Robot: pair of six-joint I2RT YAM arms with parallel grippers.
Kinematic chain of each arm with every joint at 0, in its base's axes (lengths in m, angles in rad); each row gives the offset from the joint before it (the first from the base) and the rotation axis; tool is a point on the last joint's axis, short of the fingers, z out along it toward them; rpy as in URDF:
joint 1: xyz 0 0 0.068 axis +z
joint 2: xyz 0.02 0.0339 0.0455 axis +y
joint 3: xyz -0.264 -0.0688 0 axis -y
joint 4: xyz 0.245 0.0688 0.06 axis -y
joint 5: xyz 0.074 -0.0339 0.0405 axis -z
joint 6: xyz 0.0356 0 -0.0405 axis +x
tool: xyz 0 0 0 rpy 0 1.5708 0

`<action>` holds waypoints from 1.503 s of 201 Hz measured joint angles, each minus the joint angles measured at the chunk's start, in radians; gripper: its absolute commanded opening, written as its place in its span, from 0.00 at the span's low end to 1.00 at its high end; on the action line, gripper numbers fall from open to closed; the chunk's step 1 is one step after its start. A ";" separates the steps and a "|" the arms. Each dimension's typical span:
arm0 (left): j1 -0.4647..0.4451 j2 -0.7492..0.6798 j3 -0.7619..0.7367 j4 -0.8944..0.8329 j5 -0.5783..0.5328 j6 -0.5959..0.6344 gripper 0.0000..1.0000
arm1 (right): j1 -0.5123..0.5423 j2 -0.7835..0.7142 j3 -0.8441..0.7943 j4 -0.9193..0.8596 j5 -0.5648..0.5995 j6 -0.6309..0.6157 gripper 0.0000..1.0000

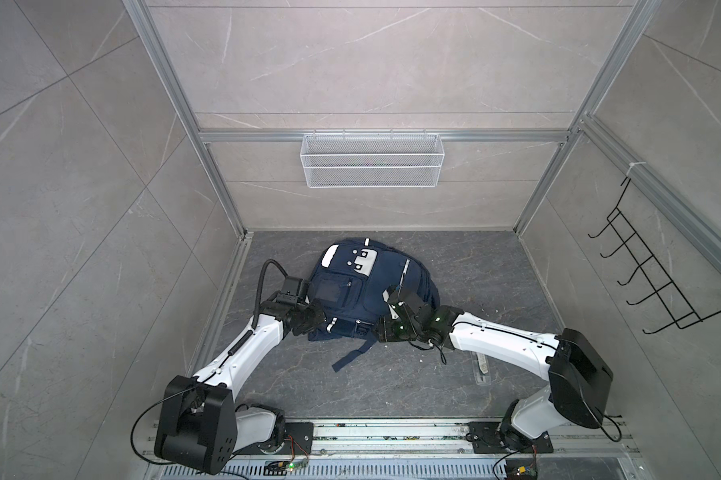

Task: Pack the student bag

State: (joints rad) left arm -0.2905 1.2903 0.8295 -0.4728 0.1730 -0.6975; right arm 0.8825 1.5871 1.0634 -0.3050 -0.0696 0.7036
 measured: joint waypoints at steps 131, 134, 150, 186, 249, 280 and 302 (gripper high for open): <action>0.001 0.179 -0.029 0.216 0.074 -0.034 0.38 | -0.060 0.092 0.005 0.016 0.009 0.010 0.57; 0.000 0.177 -0.034 0.221 0.074 -0.035 0.38 | -0.064 0.092 0.005 0.016 0.008 0.010 0.57; 0.000 0.157 -0.064 0.248 0.075 -0.041 0.38 | -0.093 0.097 0.015 0.010 -0.006 0.010 0.57; -0.033 0.095 -0.110 0.256 0.074 -0.057 0.38 | -0.138 0.130 0.051 -0.010 -0.036 -0.005 0.57; -0.177 0.087 -0.116 0.259 0.060 -0.093 0.38 | -0.239 0.137 0.104 -0.037 -0.039 -0.055 0.57; -0.207 0.090 -0.116 0.261 0.039 -0.102 0.38 | -0.190 0.137 0.104 -0.034 -0.032 -0.069 0.56; -0.207 0.090 -0.113 0.256 0.036 -0.102 0.38 | -0.118 0.137 0.104 -0.033 -0.031 -0.072 0.55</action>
State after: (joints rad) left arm -0.4976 1.3804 0.7162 -0.2169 0.2092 -0.7998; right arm 0.7643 1.7241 1.1671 -0.3382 -0.1001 0.6312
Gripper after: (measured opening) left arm 0.383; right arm 0.556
